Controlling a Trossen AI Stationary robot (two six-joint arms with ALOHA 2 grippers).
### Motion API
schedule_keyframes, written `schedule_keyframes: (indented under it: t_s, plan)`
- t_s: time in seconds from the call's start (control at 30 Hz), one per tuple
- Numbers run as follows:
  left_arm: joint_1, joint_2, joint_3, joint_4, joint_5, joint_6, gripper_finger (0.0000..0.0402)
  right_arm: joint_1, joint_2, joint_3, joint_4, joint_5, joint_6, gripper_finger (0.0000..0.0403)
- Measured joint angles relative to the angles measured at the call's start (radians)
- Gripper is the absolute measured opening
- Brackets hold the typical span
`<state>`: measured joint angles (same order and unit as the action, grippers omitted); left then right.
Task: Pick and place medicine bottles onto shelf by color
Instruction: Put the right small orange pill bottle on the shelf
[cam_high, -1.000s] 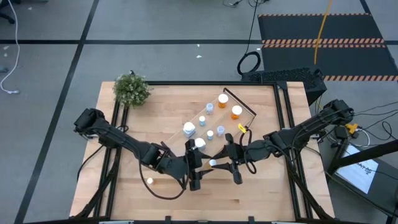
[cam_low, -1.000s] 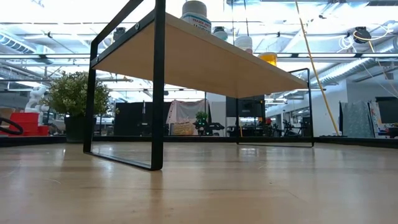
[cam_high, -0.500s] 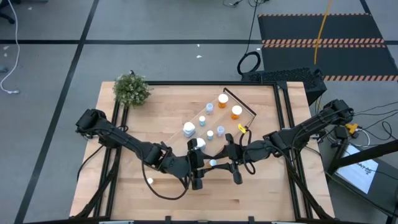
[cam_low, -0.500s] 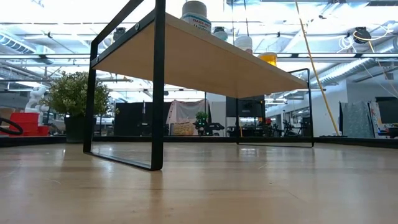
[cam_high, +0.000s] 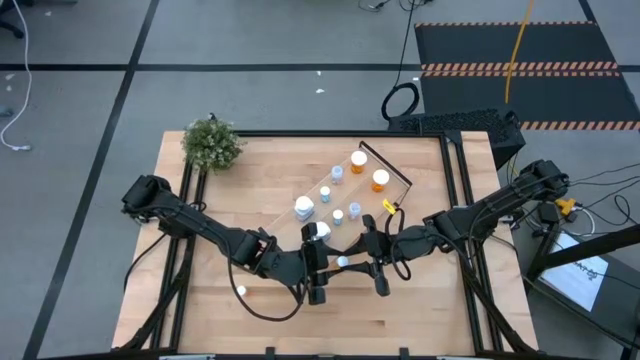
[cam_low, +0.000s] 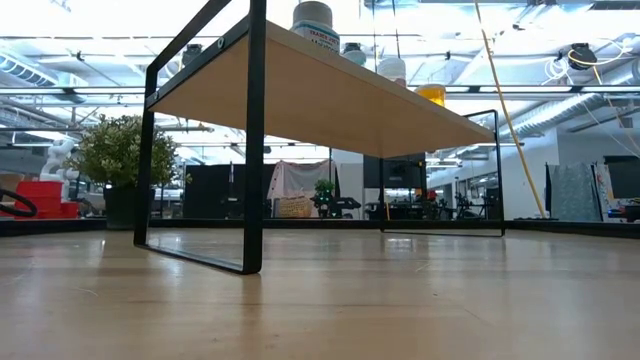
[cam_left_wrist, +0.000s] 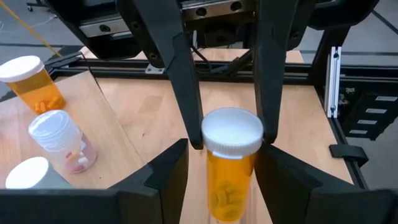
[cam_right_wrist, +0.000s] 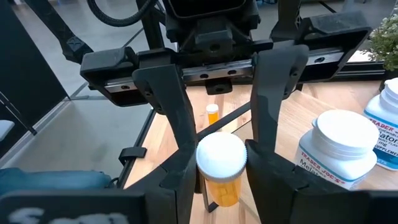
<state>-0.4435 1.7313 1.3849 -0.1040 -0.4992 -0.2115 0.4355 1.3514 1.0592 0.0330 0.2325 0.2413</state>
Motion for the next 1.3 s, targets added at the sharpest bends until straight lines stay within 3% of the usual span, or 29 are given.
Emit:
schedule_keyframes:
  t_s: [0.87, 1.13, 1.3]
  plan:
    - [0.000, 0.000, 0.000, -0.001, 0.000, -0.005, 0.0175, 0.000, 0.000, 0.000, 0.000, 0.001, -0.004, 0.0122]
    - [0.000, 0.000, 0.000, -0.001, 0.002, -0.003, 0.0122, 0.000, 0.000, 0.000, 0.000, 0.002, -0.005, 0.0122]
    - [0.000, 0.000, 0.000, -0.001, 0.002, 0.000, 0.0115, 0.000, 0.000, 0.000, 0.000, 0.002, -0.018, 0.0122]
